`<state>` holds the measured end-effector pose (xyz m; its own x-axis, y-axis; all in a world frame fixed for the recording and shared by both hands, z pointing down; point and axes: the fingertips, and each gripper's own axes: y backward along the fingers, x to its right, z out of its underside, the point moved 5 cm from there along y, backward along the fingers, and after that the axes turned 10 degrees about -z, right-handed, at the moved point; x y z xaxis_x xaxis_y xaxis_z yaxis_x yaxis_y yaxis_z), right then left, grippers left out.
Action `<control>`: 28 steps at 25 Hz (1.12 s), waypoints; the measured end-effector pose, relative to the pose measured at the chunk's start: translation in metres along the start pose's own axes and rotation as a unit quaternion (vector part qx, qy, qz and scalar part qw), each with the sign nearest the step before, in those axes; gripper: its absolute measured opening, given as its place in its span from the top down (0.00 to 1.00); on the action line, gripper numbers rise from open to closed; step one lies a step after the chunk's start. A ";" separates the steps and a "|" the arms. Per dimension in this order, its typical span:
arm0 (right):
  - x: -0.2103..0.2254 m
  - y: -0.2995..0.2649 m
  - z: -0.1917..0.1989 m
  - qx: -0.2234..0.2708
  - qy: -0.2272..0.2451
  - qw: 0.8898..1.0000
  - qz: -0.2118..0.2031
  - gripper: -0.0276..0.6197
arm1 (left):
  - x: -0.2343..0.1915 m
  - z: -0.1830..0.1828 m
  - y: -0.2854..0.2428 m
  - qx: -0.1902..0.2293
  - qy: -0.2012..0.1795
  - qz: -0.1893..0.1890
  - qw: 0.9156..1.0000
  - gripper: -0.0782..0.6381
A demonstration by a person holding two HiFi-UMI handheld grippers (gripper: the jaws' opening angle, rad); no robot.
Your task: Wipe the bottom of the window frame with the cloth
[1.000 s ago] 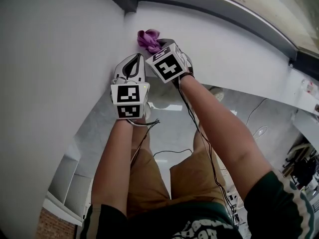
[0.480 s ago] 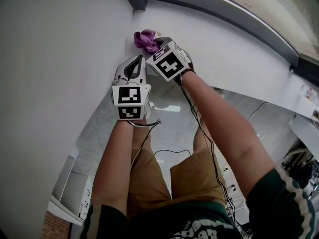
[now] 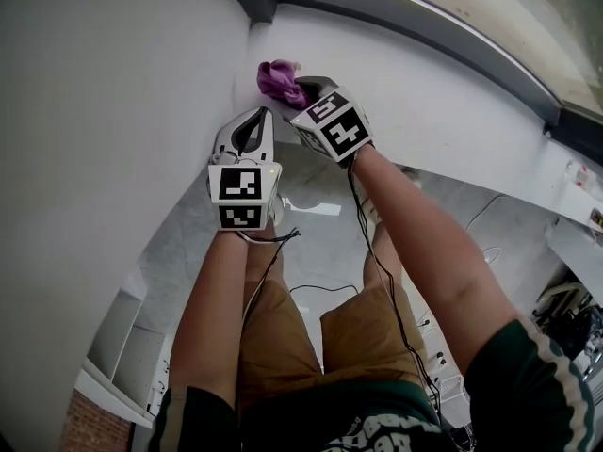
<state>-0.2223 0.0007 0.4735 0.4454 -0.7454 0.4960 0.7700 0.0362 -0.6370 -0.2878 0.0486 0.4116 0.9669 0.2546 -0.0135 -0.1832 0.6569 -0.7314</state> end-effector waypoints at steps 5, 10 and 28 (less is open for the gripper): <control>-0.016 0.062 -0.029 0.080 0.021 0.997 -0.008 0.70 | 0.010 -0.028 0.027 0.020 0.002 0.002 1.000 0.89; -0.045 0.146 -0.060 0.141 0.032 0.990 -0.003 0.70 | 0.039 -0.073 0.069 0.051 -0.014 0.019 0.998 0.89; -0.212 0.454 -0.194 0.307 0.175 0.932 0.084 0.70 | 0.129 -0.329 0.310 0.263 -0.086 0.088 0.957 0.89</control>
<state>-0.0555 0.0467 -0.0356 0.4896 -0.8625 0.1278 0.8669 0.4657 -0.1781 -0.1618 0.0510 -0.0412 0.8781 0.4767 0.0407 -0.4473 0.8482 -0.2836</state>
